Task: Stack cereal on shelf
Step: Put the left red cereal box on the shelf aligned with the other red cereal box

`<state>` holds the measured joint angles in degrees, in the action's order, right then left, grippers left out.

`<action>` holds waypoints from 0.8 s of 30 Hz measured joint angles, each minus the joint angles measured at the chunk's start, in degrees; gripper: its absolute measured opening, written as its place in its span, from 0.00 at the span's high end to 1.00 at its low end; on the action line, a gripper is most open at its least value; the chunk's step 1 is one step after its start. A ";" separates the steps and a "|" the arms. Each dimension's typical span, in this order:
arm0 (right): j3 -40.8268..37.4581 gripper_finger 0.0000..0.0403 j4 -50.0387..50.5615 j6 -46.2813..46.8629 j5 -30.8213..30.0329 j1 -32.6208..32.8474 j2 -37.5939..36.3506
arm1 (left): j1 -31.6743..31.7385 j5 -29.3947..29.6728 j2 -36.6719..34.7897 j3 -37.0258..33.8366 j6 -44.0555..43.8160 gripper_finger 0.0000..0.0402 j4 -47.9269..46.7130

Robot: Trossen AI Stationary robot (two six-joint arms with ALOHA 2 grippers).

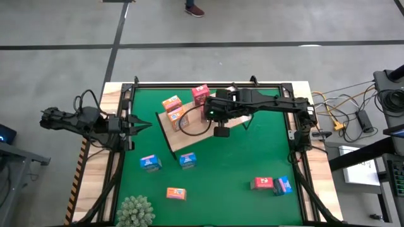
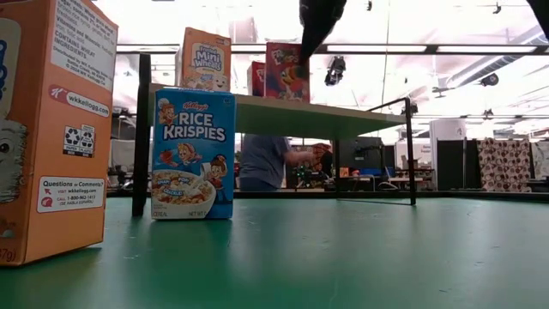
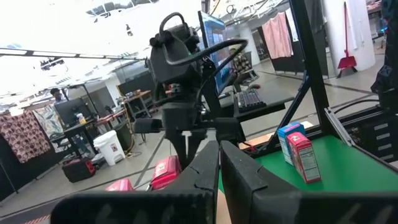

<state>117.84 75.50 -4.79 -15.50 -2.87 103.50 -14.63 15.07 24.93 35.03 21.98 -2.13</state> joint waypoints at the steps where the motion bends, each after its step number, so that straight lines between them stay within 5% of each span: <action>1: -0.01 0.98 0.00 0.31 -0.03 -0.10 0.00 | 0.00 0.00 0.00 0.00 0.00 1.00 0.00; 13: -5.49 0.98 -3.45 4.04 0.93 1.96 0.02 | 0.00 0.00 0.00 0.00 0.00 1.00 -0.06; 24: -14.00 0.98 -10.26 3.84 -12.65 1.90 0.08 | 0.00 0.00 0.04 0.00 0.17 1.00 -0.07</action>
<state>103.84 65.24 -0.95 -28.15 -0.97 103.59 -14.63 15.07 24.97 35.03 22.15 -2.20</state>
